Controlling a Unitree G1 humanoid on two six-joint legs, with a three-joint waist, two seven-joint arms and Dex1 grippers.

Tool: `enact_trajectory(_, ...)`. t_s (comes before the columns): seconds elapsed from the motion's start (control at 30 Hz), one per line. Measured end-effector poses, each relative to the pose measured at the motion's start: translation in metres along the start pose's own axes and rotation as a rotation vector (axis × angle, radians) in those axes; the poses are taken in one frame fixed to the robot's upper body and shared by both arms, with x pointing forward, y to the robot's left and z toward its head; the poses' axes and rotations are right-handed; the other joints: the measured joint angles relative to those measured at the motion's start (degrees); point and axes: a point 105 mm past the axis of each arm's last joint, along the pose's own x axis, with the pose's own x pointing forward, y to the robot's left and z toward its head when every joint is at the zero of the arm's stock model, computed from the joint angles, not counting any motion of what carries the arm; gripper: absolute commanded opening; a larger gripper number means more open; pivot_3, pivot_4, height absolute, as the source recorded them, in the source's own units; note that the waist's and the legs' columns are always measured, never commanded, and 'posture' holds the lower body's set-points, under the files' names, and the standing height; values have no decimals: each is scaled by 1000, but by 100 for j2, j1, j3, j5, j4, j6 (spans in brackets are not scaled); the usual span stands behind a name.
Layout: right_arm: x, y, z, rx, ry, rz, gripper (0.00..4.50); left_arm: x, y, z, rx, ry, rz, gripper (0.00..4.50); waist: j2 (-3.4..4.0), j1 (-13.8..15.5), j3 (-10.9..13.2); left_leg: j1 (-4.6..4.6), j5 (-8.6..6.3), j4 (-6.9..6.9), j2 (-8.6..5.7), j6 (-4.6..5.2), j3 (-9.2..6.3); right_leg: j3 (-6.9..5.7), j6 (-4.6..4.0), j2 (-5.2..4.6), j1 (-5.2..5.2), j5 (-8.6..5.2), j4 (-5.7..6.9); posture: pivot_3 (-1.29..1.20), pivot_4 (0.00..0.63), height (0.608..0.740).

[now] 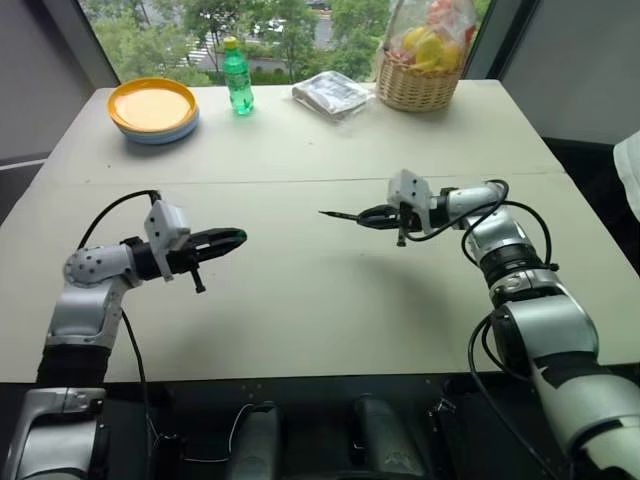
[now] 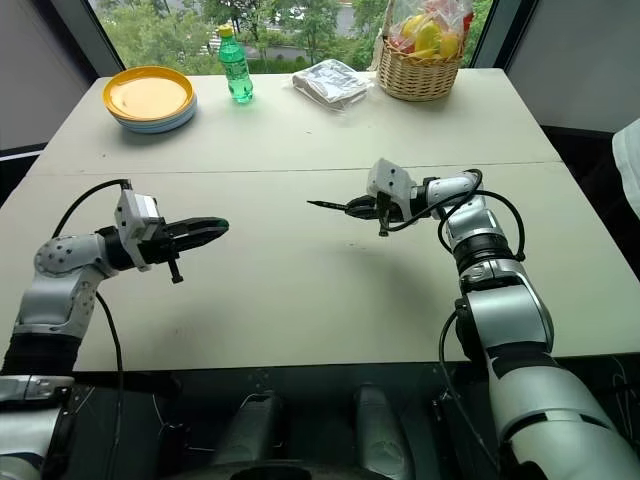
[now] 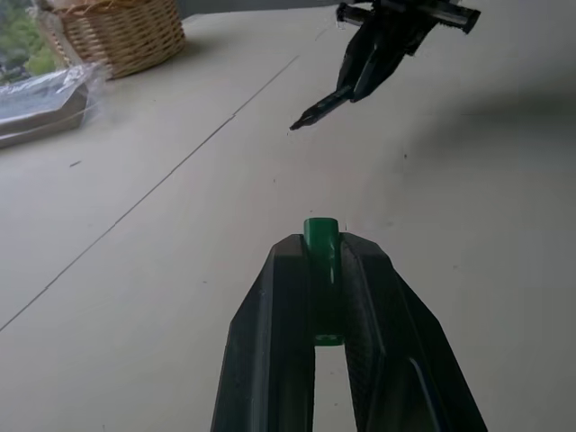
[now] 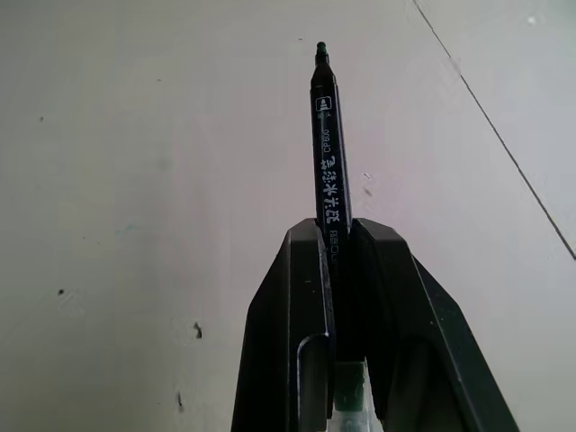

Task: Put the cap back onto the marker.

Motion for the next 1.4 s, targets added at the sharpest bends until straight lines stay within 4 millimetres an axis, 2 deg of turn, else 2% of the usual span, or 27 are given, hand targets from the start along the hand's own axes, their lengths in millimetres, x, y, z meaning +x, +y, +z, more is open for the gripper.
enact_trajectory(0.13,4,4,14,-57,-21,41,24,10,0,-8,74,-2,-29,0,0,10,0,-4,0,0,0,0,1,0,0,-1,-5,0,0,0,150,740)
enact_trajectory(0.23,6,10,16,-78,-17,64,24,15,0,-12,99,1,-43,0,0,11,0,-7,0,-1,0,0,1,0,0,0,-8,0,1,0,150,740)
enact_trajectory(0.57,11,22,27,-86,-39,130,24,27,-1,-9,80,-41,-85,0,0,3,0,-7,0,0,0,1,1,0,1,1,-12,0,8,0,150,740)
enact_trajectory(0.73,14,26,26,-73,-27,159,24,32,-5,-7,31,-56,-109,0,0,5,0,-7,0,0,0,1,0,0,1,1,-12,0,8,0,150,740)
enact_trajectory(1.1,17,28,29,-72,-27,177,24,43,-6,11,56,-106,-148,0,0,2,0,-7,0,0,0,1,0,0,0,1,-12,0,8,0,150,740)
enact_trajectory(1.4,18,28,29,-72,-28,182,24,44,-12,7,29,-90,-186,0,0,2,0,-7,0,0,0,1,0,0,0,2,-12,0,8,0,150,740)
